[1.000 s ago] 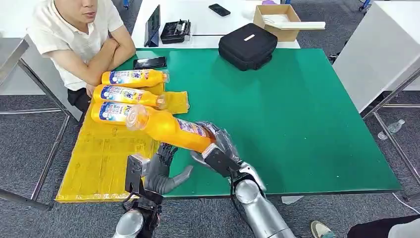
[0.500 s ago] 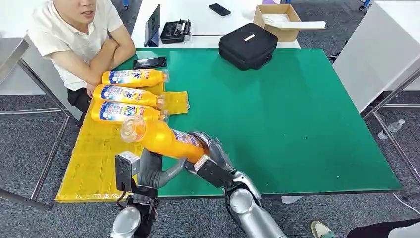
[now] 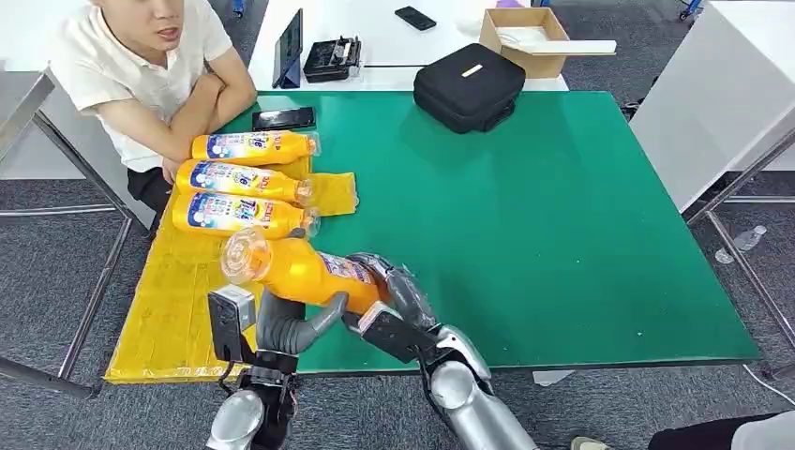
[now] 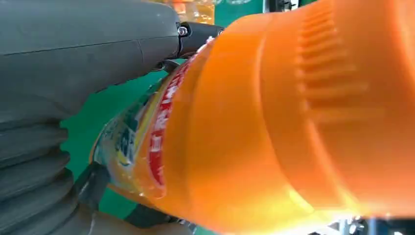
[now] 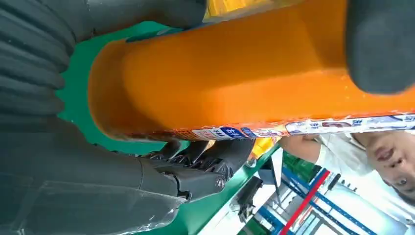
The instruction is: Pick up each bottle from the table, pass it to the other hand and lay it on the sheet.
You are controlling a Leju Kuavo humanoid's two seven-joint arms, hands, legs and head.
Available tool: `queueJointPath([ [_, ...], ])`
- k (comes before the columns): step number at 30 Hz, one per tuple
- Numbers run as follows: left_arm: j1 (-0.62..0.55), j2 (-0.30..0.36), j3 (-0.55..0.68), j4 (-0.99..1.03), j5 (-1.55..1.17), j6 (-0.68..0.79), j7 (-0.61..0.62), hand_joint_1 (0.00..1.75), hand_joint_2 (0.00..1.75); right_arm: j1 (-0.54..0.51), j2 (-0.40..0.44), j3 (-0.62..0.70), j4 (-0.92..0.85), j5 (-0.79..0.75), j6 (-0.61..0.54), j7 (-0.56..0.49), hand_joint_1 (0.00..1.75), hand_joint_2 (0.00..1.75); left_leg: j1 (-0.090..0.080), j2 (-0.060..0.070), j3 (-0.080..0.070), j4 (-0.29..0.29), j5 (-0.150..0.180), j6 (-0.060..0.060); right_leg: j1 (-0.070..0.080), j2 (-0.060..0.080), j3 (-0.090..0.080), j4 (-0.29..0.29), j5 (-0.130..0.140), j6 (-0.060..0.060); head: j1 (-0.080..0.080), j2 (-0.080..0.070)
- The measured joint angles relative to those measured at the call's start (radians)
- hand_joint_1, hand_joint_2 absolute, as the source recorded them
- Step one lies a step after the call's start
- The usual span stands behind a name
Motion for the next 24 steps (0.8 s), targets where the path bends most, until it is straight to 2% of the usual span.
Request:
queueJointPath([
  [3, -0.003, 0.0, 0.0, 0.006, 0.073, -0.041, 0.017, 0.0, 1.75, -0.003, 0.0, 0.003, 0.004, -0.005, 0.001, -0.005, 1.75, 1.75, 0.0, 0.0, 0.0, 0.0, 0.0, 0.0, 0.0, 0.0, 0.0, 0.0, 0.0, 0.0, 0.0, 0.0],
  [4, -0.005, 0.0, 0.0, 0.007, 0.079, -0.043, 0.017, 1.57, 1.75, -0.003, 0.0, 0.004, 0.006, -0.005, 0.002, -0.007, 1.75, 1.75, 0.0, 0.0, 0.0, 0.0, 0.0, 0.0, 0.0, 0.0, 0.0, 0.0, 0.0, 0.0, 0.0, 0.0],
  [5, -0.013, 0.0, 0.0, 0.015, 0.092, -0.045, 0.016, 1.75, 1.75, -0.006, 0.0, 0.008, 0.01, -0.005, 0.004, -0.011, 1.75, 1.75, 0.0, 0.0, 0.0, 0.0, 0.0, 0.0, 0.0, 0.0, 0.0, 0.0, 0.0, 0.0, 0.0, 0.0],
  [11, -0.03, 0.0, 0.001, 0.037, 0.085, -0.041, -0.011, 1.75, 1.75, -0.009, 0.0, 0.026, 0.024, -0.011, 0.005, -0.019, 1.75, 1.75, 0.0, 0.0, 0.0, 0.0, 0.0, 0.0, 0.0, 0.0, 0.0, 0.0, 0.0, 0.0, 0.0, 0.0],
  [12, -0.032, 0.0, 0.001, 0.039, 0.081, -0.039, -0.017, 1.75, 1.75, -0.009, 0.0, 0.027, 0.027, -0.022, 0.006, -0.023, 1.59, 1.75, 0.0, 0.0, 0.0, 0.0, 0.0, 0.0, 0.0, 0.0, 0.0, 0.0, 0.0, 0.0, 0.0, 0.0],
  [13, -0.033, 0.0, 0.001, 0.04, 0.078, -0.036, -0.022, 1.75, 1.75, -0.009, 0.0, 0.027, 0.028, -0.031, 0.008, -0.026, 1.52, 1.75, 0.0, 0.0, 0.0, 0.0, 0.0, 0.0, 0.0, 0.0, 0.0, 0.0, 0.0, 0.0, 0.0, 0.0],
  [23, -0.033, 0.0, -0.002, 0.039, 0.042, -0.015, -0.041, 1.75, 1.75, 0.009, 0.006, 0.034, 0.033, -0.09, 0.031, -0.03, 1.52, 1.75, 0.0, 0.0, -0.001, 0.0, 0.0, 0.0, 0.0, 0.0, -0.001, 0.0, 0.0, 0.0, 0.0, 0.0],
  [24, -0.033, 0.0, -0.002, 0.039, 0.042, -0.014, -0.041, 1.75, 1.75, 0.01, 0.006, 0.034, 0.033, -0.09, 0.031, -0.03, 1.15, 1.75, 0.0, 0.0, -0.001, 0.0, 0.0, 0.0, 0.0, 0.0, -0.001, 0.0, 0.0, 0.0, 0.0, 0.0],
])
